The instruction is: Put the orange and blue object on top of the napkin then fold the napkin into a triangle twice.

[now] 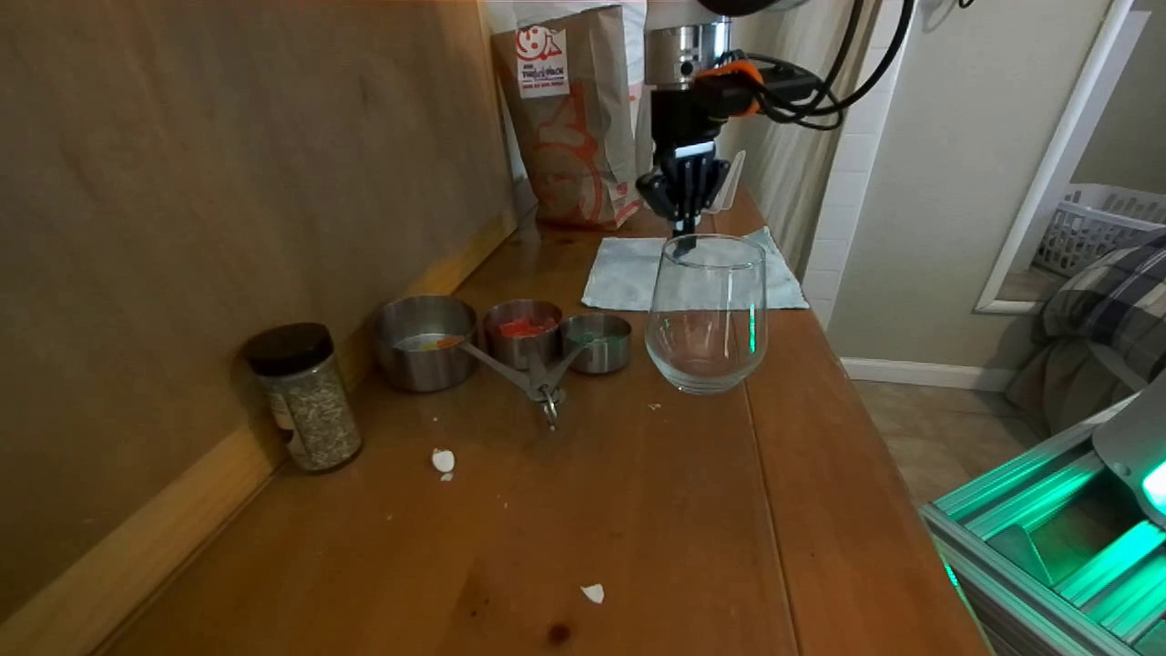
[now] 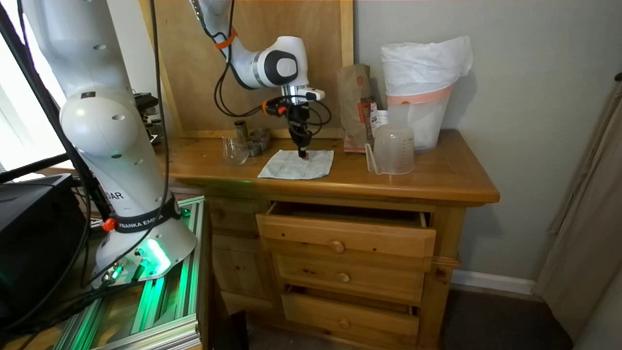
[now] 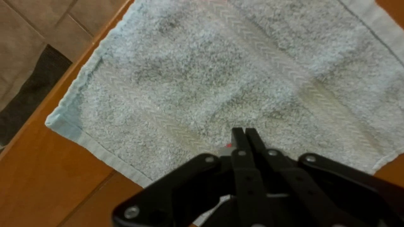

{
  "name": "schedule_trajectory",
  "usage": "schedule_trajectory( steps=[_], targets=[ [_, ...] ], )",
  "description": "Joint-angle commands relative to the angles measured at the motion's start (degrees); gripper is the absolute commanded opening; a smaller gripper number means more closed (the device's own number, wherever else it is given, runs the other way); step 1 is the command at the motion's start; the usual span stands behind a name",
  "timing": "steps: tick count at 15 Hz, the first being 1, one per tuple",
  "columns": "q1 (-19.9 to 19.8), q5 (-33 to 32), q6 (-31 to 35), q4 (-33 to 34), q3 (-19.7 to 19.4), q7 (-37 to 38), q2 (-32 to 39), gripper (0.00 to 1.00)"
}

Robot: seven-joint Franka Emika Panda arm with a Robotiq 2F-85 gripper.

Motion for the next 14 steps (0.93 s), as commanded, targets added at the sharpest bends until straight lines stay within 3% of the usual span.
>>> schedule_trajectory(
  steps=[1, 7, 12, 13, 14],
  targets=[
    [-0.62, 1.46, -1.78, -1.64, 0.62, 0.4, -2.74, 0.08],
    [-0.64, 2.45, -3.58, -1.59, 1.06, -0.34, -3.39, 0.38],
    [-0.57, 2.75, -4.26, -1.3, 1.44, -0.34, -3.19, 0.4],
    [-0.58, 2.84, -4.19, -1.31, 1.48, -0.34, -3.29, 0.62],
    [-0.58, 3.14, -4.07, -1.35, 1.53, -0.43, -3.43, 0.66]
  ],
)
